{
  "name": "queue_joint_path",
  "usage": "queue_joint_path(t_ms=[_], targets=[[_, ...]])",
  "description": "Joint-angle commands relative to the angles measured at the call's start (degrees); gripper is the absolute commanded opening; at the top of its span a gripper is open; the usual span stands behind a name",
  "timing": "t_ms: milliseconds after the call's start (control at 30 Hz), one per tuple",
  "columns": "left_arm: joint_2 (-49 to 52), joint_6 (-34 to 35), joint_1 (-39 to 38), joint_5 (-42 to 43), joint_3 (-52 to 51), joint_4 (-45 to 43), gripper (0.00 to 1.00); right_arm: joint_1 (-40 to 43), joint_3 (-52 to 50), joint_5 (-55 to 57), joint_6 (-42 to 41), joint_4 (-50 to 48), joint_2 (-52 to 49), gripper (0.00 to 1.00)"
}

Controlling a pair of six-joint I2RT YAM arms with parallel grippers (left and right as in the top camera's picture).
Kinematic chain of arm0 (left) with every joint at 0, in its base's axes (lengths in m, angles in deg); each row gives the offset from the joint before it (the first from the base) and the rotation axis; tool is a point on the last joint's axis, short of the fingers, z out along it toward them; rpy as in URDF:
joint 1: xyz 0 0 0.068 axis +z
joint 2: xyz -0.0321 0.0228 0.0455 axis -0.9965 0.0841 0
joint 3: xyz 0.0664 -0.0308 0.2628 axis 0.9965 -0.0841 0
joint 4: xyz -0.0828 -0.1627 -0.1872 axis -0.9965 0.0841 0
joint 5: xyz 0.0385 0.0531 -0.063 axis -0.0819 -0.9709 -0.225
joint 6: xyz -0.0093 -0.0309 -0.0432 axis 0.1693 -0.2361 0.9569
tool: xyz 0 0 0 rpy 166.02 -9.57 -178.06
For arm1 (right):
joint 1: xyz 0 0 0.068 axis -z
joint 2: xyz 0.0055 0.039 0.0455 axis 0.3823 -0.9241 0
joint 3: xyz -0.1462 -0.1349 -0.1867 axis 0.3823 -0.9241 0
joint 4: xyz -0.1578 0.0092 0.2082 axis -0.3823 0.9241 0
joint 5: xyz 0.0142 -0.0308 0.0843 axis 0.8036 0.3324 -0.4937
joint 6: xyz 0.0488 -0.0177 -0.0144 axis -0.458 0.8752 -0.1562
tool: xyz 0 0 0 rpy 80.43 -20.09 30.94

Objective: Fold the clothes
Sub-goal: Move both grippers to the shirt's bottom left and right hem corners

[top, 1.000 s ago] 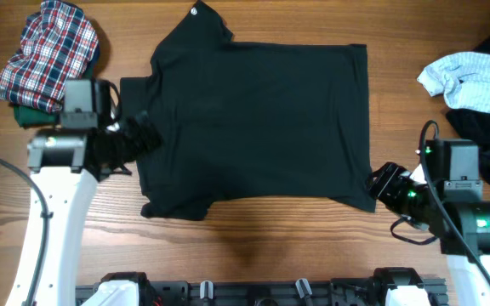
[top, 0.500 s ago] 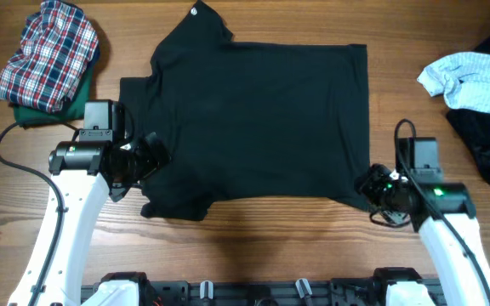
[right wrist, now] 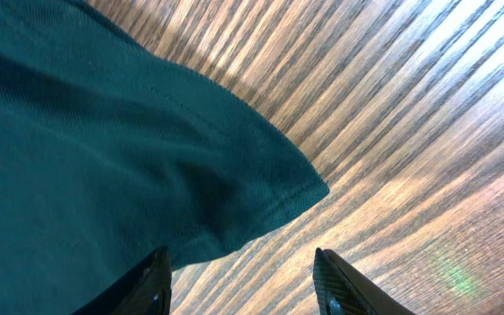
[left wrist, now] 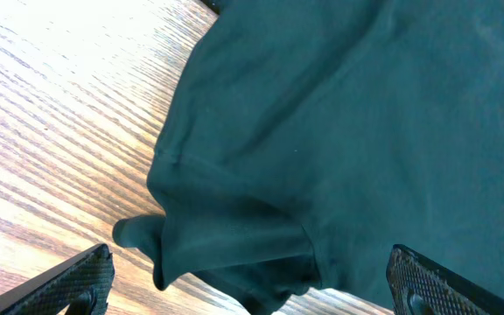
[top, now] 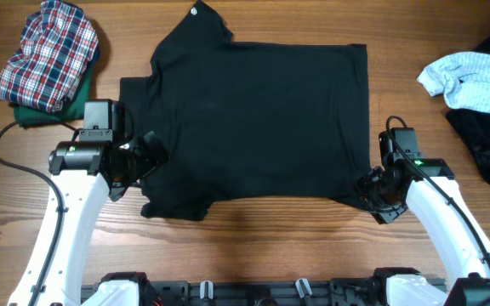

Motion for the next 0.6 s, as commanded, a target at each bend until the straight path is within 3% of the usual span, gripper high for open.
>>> queue_joint_path(t_ms=[0,200,567], targets=[[-0.1,0.8,0.1,-1.8,-0.5,-0.6,1.00,0.0,-0.6,2.3,-2.0,-0.5,-0.4,0.49],[0.0,1.7,0.1,-1.7,-4.9,-3.8,1.00,0.0,-3.4,1.2,-1.9,-4.0,-0.4,0.44],[0.0,1.6,0.1,-1.8,-5.6,-5.1,1.00,0.0,-6.5,-0.5,-0.3,-9.4,-0.4,0.44]])
